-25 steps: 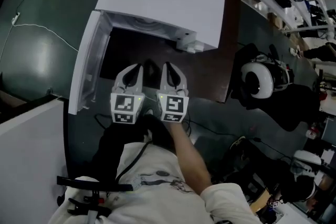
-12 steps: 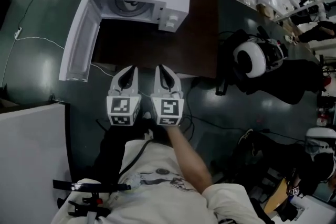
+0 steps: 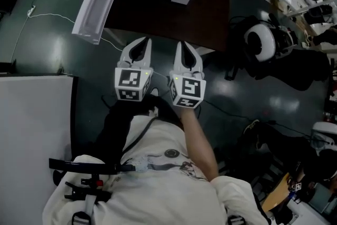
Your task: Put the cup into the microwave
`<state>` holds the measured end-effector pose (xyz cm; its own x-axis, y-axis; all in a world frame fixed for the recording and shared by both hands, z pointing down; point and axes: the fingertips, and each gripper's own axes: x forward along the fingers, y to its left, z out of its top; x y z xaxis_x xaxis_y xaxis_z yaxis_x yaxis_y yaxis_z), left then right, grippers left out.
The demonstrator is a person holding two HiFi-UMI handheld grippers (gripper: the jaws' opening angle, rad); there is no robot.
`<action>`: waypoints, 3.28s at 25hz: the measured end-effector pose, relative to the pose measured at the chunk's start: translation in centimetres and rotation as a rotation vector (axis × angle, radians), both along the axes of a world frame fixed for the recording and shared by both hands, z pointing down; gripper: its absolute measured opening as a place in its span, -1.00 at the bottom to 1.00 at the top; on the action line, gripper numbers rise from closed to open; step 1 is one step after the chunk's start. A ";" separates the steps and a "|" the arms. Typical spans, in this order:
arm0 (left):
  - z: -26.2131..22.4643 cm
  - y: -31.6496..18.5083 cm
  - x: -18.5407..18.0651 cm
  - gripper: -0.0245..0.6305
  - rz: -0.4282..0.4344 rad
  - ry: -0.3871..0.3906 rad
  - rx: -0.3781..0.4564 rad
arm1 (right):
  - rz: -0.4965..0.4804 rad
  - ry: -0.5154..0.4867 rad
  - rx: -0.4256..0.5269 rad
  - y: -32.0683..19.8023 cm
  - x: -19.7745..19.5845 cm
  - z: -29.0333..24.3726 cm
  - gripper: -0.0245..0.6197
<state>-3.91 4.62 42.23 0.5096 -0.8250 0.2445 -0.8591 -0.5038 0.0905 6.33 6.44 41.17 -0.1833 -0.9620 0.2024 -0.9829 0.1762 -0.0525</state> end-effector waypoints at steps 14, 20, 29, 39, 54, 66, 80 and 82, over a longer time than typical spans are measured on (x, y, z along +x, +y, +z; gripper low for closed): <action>0.1 7.1 -5.1 -0.94 0.053 0.019 0.005 | 0.069 -0.003 -0.014 7.6 -4.0 0.2 -0.92; 0.9 11.9 -9.3 -0.94 0.064 0.032 -0.014 | 0.075 0.006 -0.021 12.7 -8.2 0.8 -0.92; 0.3 17.9 -12.8 -0.94 0.086 0.069 -0.044 | 0.063 0.033 -0.037 19.2 -12.6 -0.2 -0.92; -1.0 23.1 -11.4 -0.94 0.071 0.039 0.019 | 0.047 0.035 0.039 24.6 -11.1 -1.8 -0.92; -4.9 32.0 -9.6 -0.93 -0.001 0.014 0.142 | 0.116 0.029 0.095 34.1 -4.7 -5.3 -0.92; -8.1 30.8 -10.2 -0.93 0.022 0.041 0.211 | 0.111 0.047 0.163 32.8 -6.1 -8.4 -0.92; -8.8 29.4 -11.9 -0.93 0.014 0.036 0.222 | 0.115 0.066 0.182 31.6 -7.3 -9.4 -0.93; -8.6 29.4 -12.0 -0.93 0.015 0.032 0.218 | 0.109 0.065 0.178 31.6 -7.5 -9.3 -0.93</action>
